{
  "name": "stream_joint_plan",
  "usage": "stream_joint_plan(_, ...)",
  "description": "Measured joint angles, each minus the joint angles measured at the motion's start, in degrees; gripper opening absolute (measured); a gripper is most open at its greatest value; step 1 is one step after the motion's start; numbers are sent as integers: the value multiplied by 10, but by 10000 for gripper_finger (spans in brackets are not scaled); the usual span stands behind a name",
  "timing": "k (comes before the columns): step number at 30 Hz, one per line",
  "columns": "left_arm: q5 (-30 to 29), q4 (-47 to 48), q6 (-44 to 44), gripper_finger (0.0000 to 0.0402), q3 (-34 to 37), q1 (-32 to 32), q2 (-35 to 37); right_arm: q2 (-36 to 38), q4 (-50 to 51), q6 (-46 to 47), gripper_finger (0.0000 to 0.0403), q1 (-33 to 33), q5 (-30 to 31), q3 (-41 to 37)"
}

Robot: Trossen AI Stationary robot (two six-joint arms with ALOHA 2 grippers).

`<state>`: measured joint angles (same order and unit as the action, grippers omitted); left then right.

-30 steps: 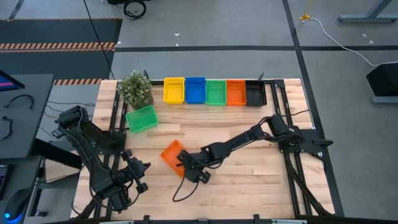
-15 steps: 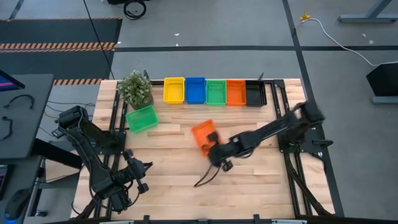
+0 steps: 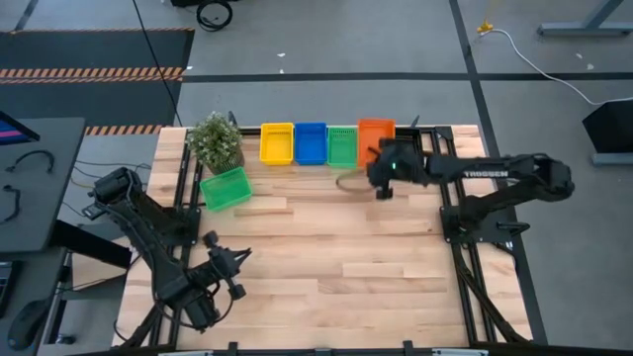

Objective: Stack baskets by color
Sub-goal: Stack the bottom orange bin on top of the orange bin

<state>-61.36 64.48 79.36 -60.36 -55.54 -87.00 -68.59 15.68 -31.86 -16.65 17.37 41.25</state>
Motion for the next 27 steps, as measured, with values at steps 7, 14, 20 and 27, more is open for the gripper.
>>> stream_joint_plan(7, 0, -32, -40, 9, 0, 15, 0, -45, -31, -27, 3, -149, -124, -6)
stream_joint_plan(14, 1, -45, -37, 22, 0, 15, 0, -96, -41, -31, 9, -201, -178, -4)
stream_joint_plan(20, 1, -50, -37, 14, 0, 14, 0, -128, -41, -58, 21, -207, -179, -4)
stream_joint_plan(27, 1, -52, -36, 14, 0, 14, 0, -139, -41, -73, 44, -207, -169, -4)
